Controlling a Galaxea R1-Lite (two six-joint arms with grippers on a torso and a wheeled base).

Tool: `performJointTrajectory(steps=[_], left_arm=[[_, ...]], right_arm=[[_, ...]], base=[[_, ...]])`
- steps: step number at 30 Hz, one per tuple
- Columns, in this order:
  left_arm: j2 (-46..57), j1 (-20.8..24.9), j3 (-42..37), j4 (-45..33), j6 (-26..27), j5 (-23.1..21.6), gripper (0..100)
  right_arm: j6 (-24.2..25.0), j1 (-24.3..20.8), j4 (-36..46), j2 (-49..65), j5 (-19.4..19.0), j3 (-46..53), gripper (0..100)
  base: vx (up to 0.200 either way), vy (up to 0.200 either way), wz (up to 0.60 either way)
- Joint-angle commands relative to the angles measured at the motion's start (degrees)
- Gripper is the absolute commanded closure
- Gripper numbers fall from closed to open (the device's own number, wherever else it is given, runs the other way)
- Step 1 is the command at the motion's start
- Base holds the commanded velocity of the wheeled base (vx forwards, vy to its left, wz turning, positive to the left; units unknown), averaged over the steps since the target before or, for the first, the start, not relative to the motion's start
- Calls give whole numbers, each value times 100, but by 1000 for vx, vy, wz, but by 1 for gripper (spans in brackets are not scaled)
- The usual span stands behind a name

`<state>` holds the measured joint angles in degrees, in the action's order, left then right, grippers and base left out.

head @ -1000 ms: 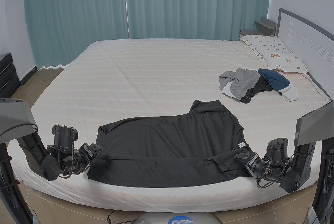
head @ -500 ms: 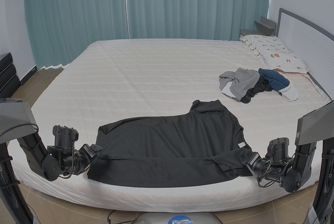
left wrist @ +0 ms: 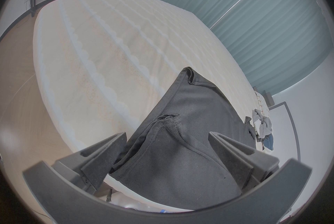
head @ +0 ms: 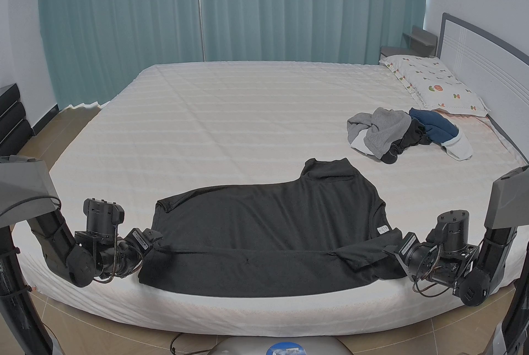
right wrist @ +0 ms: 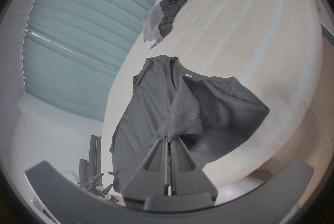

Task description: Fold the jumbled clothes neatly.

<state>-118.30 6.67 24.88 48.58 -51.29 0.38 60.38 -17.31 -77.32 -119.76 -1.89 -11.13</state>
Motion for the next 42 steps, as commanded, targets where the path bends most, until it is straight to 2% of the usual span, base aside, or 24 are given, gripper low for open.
performJointTrajectory(steps=[1, 17, 18, 24, 27, 29, 35, 42], left_arm=[[-18, 1, 8, 2, -4, -3, 0], [-18, 1, 8, 2, -4, 6, 0], [-27, 1, 8, -6, -4, 6, 0], [-53, -8, 34, -6, -4, 6, 0], [-53, -8, 34, 2, -4, 6, 0], [-53, -8, 34, 2, -4, 6, 0], [-44, -8, 34, 2, -4, 6, 0], [-53, 1, 43, -6, -4, 6, 0]], right_arm=[[0, -71, -2, 366, 4, 146, 100], [-114, -123, -81, -496, 13, 287, 100], [-123, -115, -81, -540, 13, 278, 0], [-483, -141, -90, -513, 22, 471, 0], [-712, -44, -134, 5, 330, 515, 0], [-817, 26, -72, 480, 400, 507, 0], [-826, 35, -90, 919, 400, 410, 0], [-536, 8, -134, 278, 268, -144, 0]], base=[[0, 0, 0], [0, 0, 0], [0, 0, 0], [0, 0, 0], [0, 0, 0], [0, 0, 0], [0, 0, 0], [0, 0, 0]])
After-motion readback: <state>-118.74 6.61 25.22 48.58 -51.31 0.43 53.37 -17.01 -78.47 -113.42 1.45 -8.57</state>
